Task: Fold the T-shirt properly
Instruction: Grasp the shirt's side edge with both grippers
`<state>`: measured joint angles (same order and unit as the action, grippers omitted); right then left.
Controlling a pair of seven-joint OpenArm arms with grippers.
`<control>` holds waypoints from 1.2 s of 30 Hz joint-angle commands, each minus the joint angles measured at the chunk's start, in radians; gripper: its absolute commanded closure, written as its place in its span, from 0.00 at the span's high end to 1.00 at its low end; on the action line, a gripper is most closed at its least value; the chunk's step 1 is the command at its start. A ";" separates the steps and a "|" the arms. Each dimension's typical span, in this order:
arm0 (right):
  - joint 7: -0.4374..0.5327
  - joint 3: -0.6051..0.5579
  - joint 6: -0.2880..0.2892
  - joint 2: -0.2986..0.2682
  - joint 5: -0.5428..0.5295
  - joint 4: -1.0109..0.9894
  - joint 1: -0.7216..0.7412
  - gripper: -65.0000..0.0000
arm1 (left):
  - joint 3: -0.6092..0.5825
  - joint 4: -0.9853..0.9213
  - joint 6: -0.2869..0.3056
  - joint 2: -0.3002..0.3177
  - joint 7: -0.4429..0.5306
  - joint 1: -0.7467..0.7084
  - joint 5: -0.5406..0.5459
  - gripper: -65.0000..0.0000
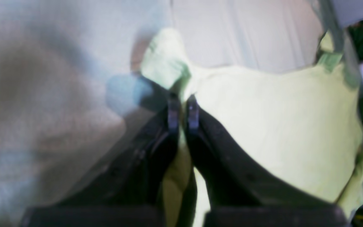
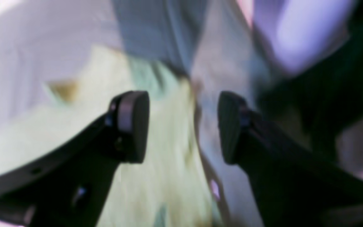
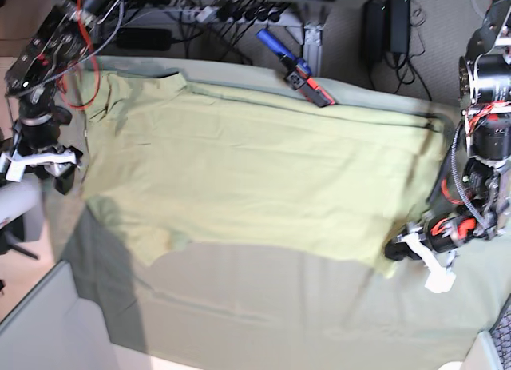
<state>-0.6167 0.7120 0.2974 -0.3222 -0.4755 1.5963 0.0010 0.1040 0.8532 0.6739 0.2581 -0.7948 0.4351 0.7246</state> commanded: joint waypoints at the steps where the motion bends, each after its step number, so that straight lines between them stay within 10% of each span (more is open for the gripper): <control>1: 0.022 0.003 -0.006 -0.030 0.002 -0.006 0.040 0.53 | 0.001 0.026 0.024 0.005 0.010 0.027 0.026 0.00; 14: 0.175 -0.189 -0.013 -0.096 0.084 -0.661 0.402 0.53 | 0.001 0.030 0.024 0.008 0.004 0.011 0.028 0.00; 29: 0.225 -0.309 -0.013 -0.096 0.174 -0.719 0.419 0.52 | 0.001 0.030 0.024 0.008 -0.003 0.011 0.045 0.00; 36: 0.281 -0.309 -0.013 -0.096 0.173 -0.719 0.419 0.00 | 0.001 0.030 0.024 0.011 -0.043 0.011 0.074 0.00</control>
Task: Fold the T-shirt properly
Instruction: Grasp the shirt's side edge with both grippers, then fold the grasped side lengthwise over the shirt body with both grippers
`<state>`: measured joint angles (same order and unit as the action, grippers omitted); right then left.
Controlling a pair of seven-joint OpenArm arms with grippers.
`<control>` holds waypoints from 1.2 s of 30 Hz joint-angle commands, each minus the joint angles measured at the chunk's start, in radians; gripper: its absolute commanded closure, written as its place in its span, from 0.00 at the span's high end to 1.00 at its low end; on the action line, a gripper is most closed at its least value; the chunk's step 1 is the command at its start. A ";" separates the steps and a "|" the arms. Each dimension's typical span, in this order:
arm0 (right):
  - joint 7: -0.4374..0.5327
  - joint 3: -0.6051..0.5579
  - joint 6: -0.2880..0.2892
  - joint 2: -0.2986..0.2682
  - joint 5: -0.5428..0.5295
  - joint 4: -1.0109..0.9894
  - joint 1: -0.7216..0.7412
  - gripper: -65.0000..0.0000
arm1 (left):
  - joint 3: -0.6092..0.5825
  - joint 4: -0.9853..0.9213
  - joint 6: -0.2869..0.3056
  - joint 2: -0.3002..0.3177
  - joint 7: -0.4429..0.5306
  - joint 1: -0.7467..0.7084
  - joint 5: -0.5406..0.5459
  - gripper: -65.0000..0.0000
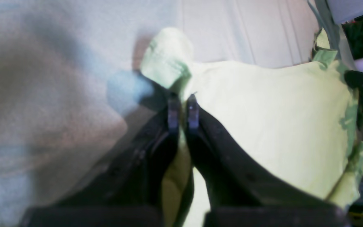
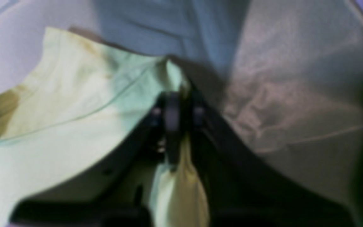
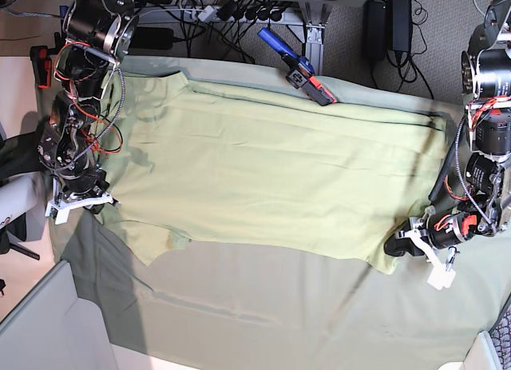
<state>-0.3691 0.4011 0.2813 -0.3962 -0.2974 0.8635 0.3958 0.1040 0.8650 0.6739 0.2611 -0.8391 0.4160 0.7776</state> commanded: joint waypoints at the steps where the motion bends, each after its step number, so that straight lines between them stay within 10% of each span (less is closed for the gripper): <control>1: 0.034 0.002 0.003 -0.023 -0.005 0.014 0.025 0.00 | 0.001 0.018 0.024 0.009 -0.007 0.030 0.036 0.00; 13: 0.028 0.003 0.041 -0.043 -0.043 0.132 -0.103 0.00 | 0.001 0.040 0.024 0.081 -0.217 0.000 0.245 0.00; 36: -0.084 0.087 0.040 -0.085 -0.090 0.441 -0.402 0.00 | 0.001 0.420 0.024 0.174 -0.231 -0.276 0.285 0.00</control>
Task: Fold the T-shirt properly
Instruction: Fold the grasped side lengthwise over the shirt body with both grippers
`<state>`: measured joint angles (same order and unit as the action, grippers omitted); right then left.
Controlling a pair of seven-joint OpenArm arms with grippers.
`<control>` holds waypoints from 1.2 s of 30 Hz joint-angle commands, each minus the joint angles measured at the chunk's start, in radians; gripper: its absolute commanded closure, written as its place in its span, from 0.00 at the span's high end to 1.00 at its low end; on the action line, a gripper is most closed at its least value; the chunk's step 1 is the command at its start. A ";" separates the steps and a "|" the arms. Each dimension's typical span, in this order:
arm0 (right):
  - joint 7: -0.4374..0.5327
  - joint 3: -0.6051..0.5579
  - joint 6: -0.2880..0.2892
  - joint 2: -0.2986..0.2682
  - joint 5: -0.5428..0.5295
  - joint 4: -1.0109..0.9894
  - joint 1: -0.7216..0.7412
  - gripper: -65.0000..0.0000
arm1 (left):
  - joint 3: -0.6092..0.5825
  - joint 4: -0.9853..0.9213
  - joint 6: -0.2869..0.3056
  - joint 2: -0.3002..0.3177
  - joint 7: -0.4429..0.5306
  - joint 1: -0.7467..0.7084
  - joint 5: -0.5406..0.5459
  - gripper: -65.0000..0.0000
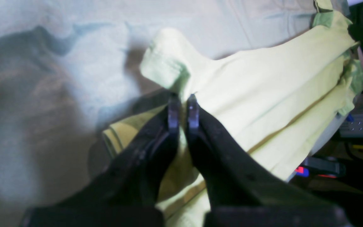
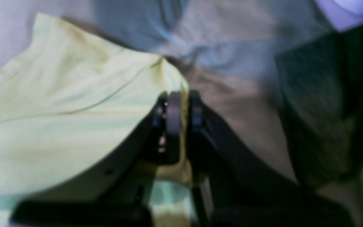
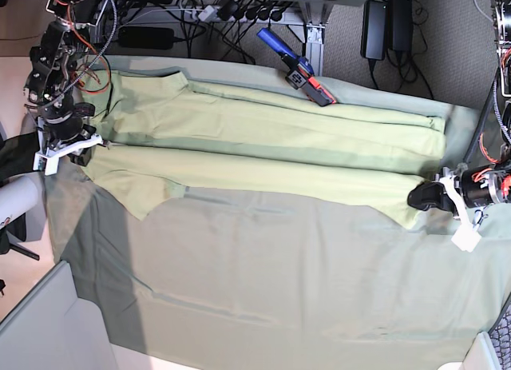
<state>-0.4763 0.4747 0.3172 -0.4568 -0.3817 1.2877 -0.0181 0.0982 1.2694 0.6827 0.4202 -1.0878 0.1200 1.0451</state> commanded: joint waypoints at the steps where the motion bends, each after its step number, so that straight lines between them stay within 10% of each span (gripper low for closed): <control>1: 0.023 0.016 0.004 -0.025 -0.022 0.016 0.006 0.00 | 0.007 0.016 0.015 0.014 0.018 0.020 0.018 0.00; 8: 0.022 0.035 0.003 -0.024 -0.054 0.017 -0.021 0.61 | 0.007 0.016 0.015 0.014 0.018 0.021 0.018 0.00; 22: 0.019 0.158 0.008 0.001 -0.201 0.138 0.131 0.61 | 0.006 0.016 0.015 0.014 0.018 0.009 0.021 0.00; 36: 0.071 -0.292 0.019 0.046 0.044 -0.225 0.316 0.61 | 0.006 0.016 0.015 0.012 0.019 0.007 0.021 0.00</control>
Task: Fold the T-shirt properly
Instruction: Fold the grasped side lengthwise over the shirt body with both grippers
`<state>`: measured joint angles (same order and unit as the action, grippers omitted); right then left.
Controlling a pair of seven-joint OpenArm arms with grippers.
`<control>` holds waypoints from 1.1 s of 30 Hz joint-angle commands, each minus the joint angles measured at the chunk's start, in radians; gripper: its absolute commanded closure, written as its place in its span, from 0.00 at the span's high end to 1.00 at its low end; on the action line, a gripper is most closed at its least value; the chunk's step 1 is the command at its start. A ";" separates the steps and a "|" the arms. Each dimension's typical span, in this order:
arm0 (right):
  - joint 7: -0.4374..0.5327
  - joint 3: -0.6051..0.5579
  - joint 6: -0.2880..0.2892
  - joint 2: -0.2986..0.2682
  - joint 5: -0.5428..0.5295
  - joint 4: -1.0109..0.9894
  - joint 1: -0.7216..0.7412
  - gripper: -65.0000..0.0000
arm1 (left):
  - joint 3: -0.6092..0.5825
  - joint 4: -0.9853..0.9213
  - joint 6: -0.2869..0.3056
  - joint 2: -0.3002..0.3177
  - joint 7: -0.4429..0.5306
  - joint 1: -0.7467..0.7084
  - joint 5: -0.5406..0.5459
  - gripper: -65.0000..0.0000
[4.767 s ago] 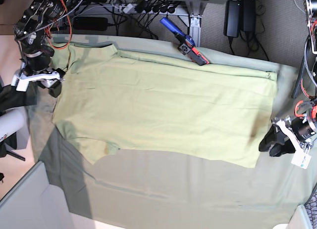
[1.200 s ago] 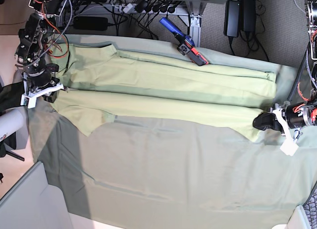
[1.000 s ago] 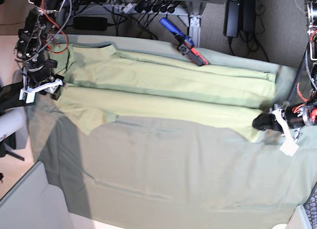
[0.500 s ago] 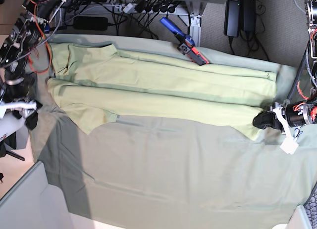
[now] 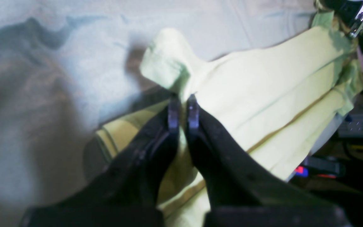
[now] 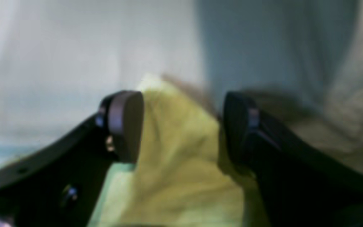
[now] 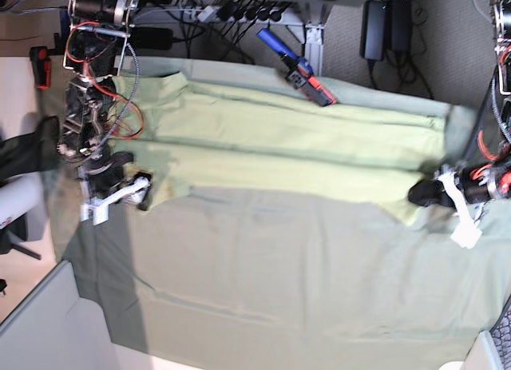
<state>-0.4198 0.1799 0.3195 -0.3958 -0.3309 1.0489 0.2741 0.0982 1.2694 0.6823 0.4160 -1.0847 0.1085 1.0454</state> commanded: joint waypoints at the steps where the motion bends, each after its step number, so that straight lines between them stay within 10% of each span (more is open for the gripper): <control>1: 0.016 -0.005 0.016 -0.013 0.003 0.015 0.016 0.61 | 0.006 0.016 0.016 0.016 0.018 0.019 0.021 0.00; 6: 0.016 -0.005 0.017 -0.011 -0.002 0.015 -0.005 0.56 | 0.006 0.016 0.016 0.016 0.019 0.019 0.021 0.00; 11: 0.016 -0.005 0.017 -0.011 -0.002 0.015 -0.006 0.00 | 0.006 0.016 0.016 0.016 0.026 0.019 0.021 0.00; 33: -0.187 0.280 0.018 -0.011 -0.195 0.563 -0.333 0.00 | 0.007 0.269 0.016 0.078 0.000 -0.118 0.027 0.00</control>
<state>-0.6228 0.4519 0.3294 -0.3870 -0.5175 1.5963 -0.0681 0.0978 1.5208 0.6827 0.4747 -1.1007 -0.0238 1.0565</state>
